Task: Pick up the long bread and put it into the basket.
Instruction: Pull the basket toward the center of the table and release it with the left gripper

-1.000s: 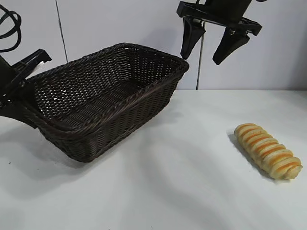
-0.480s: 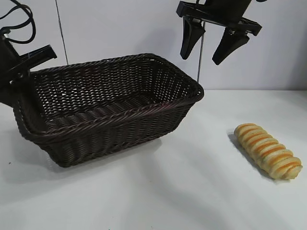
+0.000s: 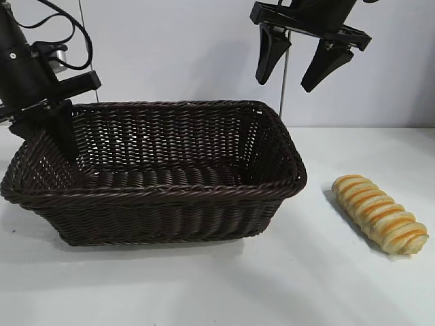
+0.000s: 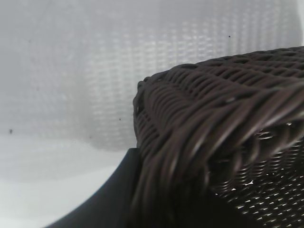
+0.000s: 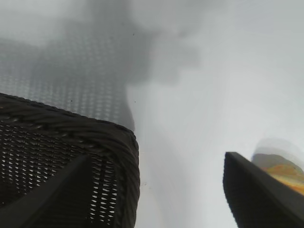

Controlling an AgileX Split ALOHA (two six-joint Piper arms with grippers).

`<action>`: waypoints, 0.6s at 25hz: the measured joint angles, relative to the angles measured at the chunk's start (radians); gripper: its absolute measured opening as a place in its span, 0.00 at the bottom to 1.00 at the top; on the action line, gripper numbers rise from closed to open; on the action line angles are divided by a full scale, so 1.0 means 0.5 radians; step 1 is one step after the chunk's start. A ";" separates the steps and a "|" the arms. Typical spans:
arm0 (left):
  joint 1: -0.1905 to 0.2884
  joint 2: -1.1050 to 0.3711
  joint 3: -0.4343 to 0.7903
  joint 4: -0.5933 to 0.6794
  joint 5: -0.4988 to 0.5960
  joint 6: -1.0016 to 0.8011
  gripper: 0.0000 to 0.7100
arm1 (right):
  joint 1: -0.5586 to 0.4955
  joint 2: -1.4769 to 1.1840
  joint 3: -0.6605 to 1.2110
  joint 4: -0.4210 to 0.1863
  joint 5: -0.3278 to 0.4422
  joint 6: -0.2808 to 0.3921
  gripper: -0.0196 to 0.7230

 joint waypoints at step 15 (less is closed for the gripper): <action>-0.014 0.182 -0.062 -0.048 -0.095 0.074 0.16 | 0.000 0.000 0.000 0.000 -0.002 0.004 0.77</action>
